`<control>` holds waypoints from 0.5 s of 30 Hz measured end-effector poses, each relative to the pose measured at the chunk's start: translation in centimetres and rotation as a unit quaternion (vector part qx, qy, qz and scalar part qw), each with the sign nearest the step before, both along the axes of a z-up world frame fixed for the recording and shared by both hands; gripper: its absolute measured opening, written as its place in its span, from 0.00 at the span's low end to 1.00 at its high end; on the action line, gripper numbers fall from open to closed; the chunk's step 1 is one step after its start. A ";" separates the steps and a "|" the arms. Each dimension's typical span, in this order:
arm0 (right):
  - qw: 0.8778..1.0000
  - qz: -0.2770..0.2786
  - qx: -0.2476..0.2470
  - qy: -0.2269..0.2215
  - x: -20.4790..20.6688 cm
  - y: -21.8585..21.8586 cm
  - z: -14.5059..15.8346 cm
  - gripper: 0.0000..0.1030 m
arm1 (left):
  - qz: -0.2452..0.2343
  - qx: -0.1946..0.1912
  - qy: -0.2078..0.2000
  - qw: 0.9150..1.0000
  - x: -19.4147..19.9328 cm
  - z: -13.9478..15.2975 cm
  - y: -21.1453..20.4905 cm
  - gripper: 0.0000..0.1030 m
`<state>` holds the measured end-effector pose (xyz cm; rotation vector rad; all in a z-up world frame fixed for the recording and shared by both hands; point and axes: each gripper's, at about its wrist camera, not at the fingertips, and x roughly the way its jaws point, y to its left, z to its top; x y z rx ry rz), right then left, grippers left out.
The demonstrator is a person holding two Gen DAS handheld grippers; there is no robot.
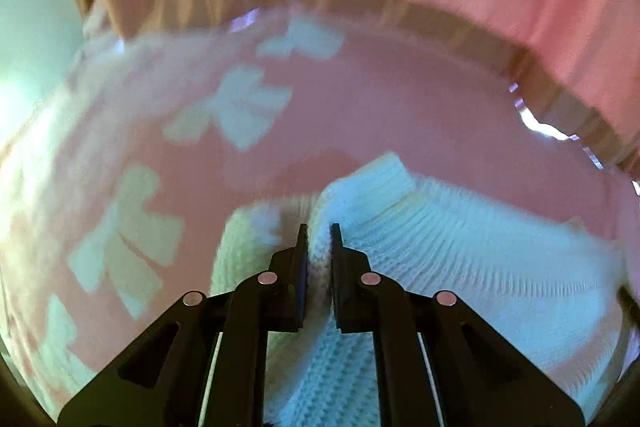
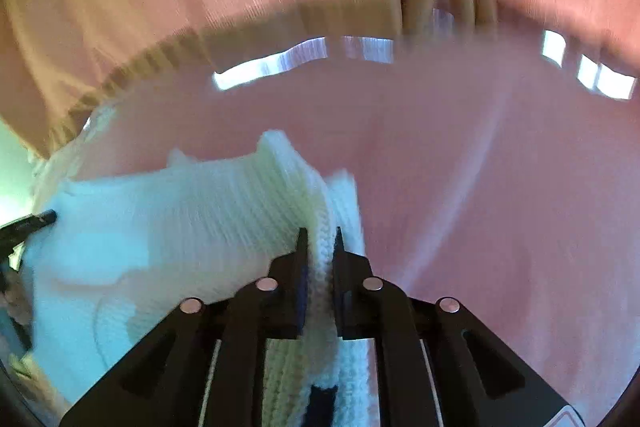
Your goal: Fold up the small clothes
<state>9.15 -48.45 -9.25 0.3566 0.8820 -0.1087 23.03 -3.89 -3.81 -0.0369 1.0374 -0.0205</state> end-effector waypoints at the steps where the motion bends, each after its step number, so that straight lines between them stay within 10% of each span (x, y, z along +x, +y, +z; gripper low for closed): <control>1: 1.000 -0.004 -0.008 -0.003 -0.2 0.0 0.7 0.10 | 0.000 0.006 -0.003 1.000 -0.1 0.0 -0.1 0.11; 5: 0.994 0.006 -0.073 -0.086 -3.2 2.4 6.5 0.21 | -0.011 -0.004 -0.030 0.999 -2.0 2.9 -0.8 0.15; 8: 0.989 0.081 -0.040 -0.118 -5.5 5.7 7.9 0.21 | -0.035 -0.026 -0.062 0.997 -4.9 5.4 -1.7 0.38; 15: 0.970 0.231 -0.050 -0.055 -5.1 15.1 3.4 0.13 | -0.128 0.022 -0.050 0.990 -9.9 3.4 -5.9 0.38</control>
